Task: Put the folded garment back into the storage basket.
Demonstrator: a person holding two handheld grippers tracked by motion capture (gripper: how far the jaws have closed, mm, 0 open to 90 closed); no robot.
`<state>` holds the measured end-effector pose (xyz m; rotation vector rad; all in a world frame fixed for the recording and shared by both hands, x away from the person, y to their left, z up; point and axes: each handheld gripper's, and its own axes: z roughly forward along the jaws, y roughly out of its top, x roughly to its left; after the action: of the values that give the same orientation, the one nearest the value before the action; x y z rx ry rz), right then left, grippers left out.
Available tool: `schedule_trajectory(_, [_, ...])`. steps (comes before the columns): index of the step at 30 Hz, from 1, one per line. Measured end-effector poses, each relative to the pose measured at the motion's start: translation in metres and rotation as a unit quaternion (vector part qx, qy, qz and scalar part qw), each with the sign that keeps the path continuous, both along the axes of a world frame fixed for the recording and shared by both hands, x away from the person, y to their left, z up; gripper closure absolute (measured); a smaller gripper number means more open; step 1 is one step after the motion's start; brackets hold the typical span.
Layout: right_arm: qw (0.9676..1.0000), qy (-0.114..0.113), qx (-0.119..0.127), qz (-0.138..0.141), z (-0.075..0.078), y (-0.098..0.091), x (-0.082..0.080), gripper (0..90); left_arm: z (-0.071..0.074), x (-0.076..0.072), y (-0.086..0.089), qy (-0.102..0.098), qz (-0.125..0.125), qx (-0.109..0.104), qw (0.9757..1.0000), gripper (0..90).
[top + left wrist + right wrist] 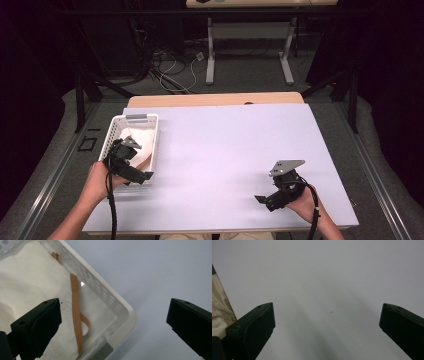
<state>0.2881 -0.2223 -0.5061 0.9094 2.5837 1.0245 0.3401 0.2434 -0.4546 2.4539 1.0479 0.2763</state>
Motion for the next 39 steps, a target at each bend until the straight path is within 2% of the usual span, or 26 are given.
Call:
schedule_trajectory(10, [0.9998, 0.009, -0.014, 0.008, 0.001, 0.001, -0.002, 0.0, -0.005, -0.024, -0.008, -0.002, -0.024, -0.009, 0.9997, 0.0])
schedule_trajectory(14, [0.9998, 0.012, -0.016, 0.007, 0.001, -0.002, -0.004, 0.0, -0.01, -0.035, -0.01, 0.002, -0.035, -0.005, 0.9994, 0.0])
schedule_trajectory(26, [0.9996, 0.013, -0.027, 0.004, -0.001, -0.01, -0.012, 0.0, -0.018, -0.064, -0.012, -0.003, -0.051, -0.01, 0.9986, 0.0])
schedule_trajectory(31, [0.9993, 0.021, -0.031, 0.003, -0.004, -0.012, -0.016, 0.0, -0.022, -0.074, -0.014, -0.009, -0.05, -0.01, 0.9986, 0.0])
schedule_trajectory(37, [0.9994, 0.01, -0.033, -0.002, -0.005, -0.016, -0.019, 0.0, -0.029, -0.081, -0.013, -0.013, -0.043, -0.02, 0.9988, 0.1])
schedule_trajectory(39, [0.9994, 0.015, -0.031, -0.004, -0.004, -0.017, -0.022, 0.0, -0.031, -0.082, -0.012, -0.017, -0.042, -0.018, 0.9988, 0.1])
